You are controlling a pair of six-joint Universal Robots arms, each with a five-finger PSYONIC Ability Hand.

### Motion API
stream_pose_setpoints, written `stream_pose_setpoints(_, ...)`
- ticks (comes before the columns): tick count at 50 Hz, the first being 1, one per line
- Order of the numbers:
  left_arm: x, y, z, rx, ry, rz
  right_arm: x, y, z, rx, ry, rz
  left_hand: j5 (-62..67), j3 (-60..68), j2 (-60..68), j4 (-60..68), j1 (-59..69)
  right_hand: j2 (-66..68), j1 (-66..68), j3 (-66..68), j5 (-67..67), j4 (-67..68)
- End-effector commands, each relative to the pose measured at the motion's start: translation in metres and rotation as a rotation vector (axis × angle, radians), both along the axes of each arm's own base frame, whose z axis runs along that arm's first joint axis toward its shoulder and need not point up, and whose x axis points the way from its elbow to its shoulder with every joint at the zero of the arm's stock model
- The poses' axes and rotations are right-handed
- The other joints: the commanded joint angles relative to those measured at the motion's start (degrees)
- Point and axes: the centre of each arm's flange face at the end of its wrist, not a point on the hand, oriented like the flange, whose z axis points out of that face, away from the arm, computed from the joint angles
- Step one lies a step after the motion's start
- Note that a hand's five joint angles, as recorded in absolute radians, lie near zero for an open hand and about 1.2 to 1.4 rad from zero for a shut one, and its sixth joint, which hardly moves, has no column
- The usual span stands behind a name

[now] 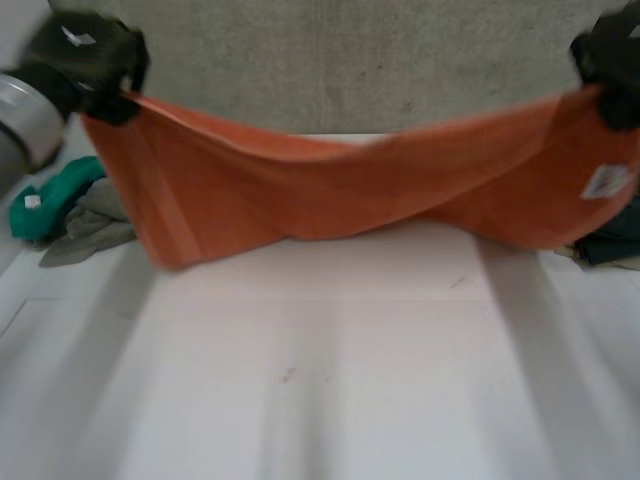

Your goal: Fold the laundry.

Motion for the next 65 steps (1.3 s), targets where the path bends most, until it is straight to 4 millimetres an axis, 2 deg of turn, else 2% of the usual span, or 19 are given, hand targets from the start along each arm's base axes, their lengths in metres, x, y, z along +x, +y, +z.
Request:
stream_pose_setpoints(1, 0.020, 0.059, 0.043, -0.058, 0.002, 0.022, -0.003, 0.018, 0.047, -0.023, 0.068, 0.000, 14.27, 11.97, 11.57, 11.47, 13.89, 12.95, 16.75, 11.94, 12.07, 11.37)
stream_pose_setpoints(3, 0.022, 0.062, 0.041, -0.032, -0.002, 0.027, -0.002, 0.011, 0.035, 0.032, 0.111, 0.003, 14.27, 11.97, 11.57, 11.47, 13.89, 12.95, 16.75, 11.94, 12.07, 11.37)
stream_pose_setpoints(9, 0.019, 0.035, -0.013, 0.153, -0.042, 0.036, 0.006, -0.034, -0.026, 0.209, 0.169, 0.011, 14.27, 11.97, 11.57, 11.47, 13.89, 12.95, 16.75, 11.94, 12.07, 11.37)
stream_pose_setpoints(13, 0.013, -0.017, -0.063, 0.224, -0.137, 0.037, 0.010, -0.063, -0.053, 0.243, 0.175, 0.004, 14.27, 11.97, 11.57, 11.47, 13.89, 12.95, 16.75, 11.94, 12.07, 11.37)
stream_pose_setpoints(16, 0.005, -0.045, -0.069, 0.164, -0.183, 0.033, 0.015, -0.088, -0.059, 0.191, 0.158, -0.013, 14.27, 11.97, 11.57, 11.47, 13.89, 12.95, 16.75, 11.94, 12.07, 11.37)
stream_pose_setpoints(19, -0.010, -0.084, -0.054, -0.021, -0.197, 0.066, 0.020, -0.120, -0.043, 0.023, 0.090, -0.064, 14.27, 11.97, 11.57, 11.47, 13.89, 12.95, 16.75, 11.94, 12.07, 11.37)
stream_pose_setpoints(21, -0.024, -0.105, -0.024, -0.224, -0.140, 0.081, 0.019, -0.137, -0.012, -0.164, -0.010, -0.112, 14.27, 11.97, 11.57, 11.47, 13.89, 12.95, 16.75, 11.94, 12.07, 11.37)
stream_pose_setpoints(24, -0.033, -0.117, 0.020, -0.487, -0.019, 0.084, 0.020, -0.147, 0.024, -0.374, -0.162, -0.123, 14.27, 11.97, 11.57, 11.47, 13.89, 12.95, 16.75, 11.94, 12.07, 11.37)
stream_pose_setpoints(28, -0.032, -0.120, 0.053, -0.690, 0.140, 0.063, 0.019, -0.147, 0.049, -0.528, -0.278, -0.107, 14.27, 11.97, 11.57, 11.47, 13.89, 12.95, 16.75, 11.94, 12.07, 11.37)
stream_pose_setpoints(34, -0.028, -0.122, 0.043, -0.630, 0.212, 0.059, 0.018, -0.136, 0.048, -0.501, -0.265, -0.096, 14.27, 11.97, 11.57, 11.47, 13.89, 12.95, 16.75, 11.94, 12.07, 11.37)
stream_pose_setpoints(39, -0.032, -0.122, -0.014, -0.447, 0.162, 0.048, 0.018, -0.139, 0.007, -0.341, -0.223, -0.106, 14.27, 11.97, 11.57, 11.47, 13.89, 12.95, 16.75, 11.94, 12.07, 11.37)
stream_pose_setpoints(45, -0.030, -0.100, -0.065, -0.253, 0.109, 0.041, 0.018, -0.134, -0.054, -0.099, -0.157, -0.119, 14.27, 11.97, 11.57, 11.47, 13.89, 12.95, 16.75, 11.94, 12.07, 11.37)
stream_pose_setpoints(49, -0.027, -0.074, -0.116, -0.082, 0.059, 0.035, 0.017, -0.129, -0.105, 0.057, -0.091, -0.130, 14.27, 11.97, 11.57, 11.47, 13.89, 12.95, 16.75, 11.94, 12.07, 11.37)
stream_pose_setpoints(53, -0.017, -0.031, -0.157, 0.095, -0.048, 0.044, 0.010, -0.111, -0.154, 0.206, 0.034, -0.138, 14.27, 11.97, 11.57, 11.47, 13.89, 12.95, 16.75, 11.94, 12.07, 11.37)
stream_pose_setpoints(56, -0.010, -0.004, -0.166, 0.164, -0.134, 0.045, 0.006, -0.095, -0.182, 0.307, 0.125, -0.121, 14.27, 11.97, 11.57, 11.47, 13.89, 12.95, 16.75, 11.94, 12.07, 11.37)
stream_pose_setpoints(57, -0.003, 0.017, -0.170, 0.208, -0.201, 0.046, 0.004, -0.080, -0.193, 0.368, 0.180, -0.106, 14.27, 11.97, 11.57, 11.47, 13.89, 12.95, 16.75, 11.94, 12.07, 11.37)
stream_pose_setpoints(60, 0.006, 0.052, -0.170, 0.266, -0.307, 0.039, -0.003, -0.052, -0.188, 0.426, 0.258, -0.095, 14.27, 11.97, 11.57, 11.47, 13.89, 12.95, 16.75, 11.94, 12.07, 11.37)
stream_pose_setpoints(61, 0.012, 0.077, -0.167, 0.305, -0.375, 0.028, -0.008, -0.027, -0.178, 0.461, 0.309, -0.080, 14.27, 11.97, 11.57, 11.47, 13.89, 12.95, 16.75, 11.94, 12.07, 11.37)
stream_pose_setpoints(65, 0.029, 0.134, -0.161, 0.406, -0.513, -0.005, -0.024, 0.026, -0.168, 0.555, 0.451, -0.036, 14.27, 11.97, 11.57, 11.47, 13.89, 12.95, 16.75, 11.94, 12.07, 11.37)
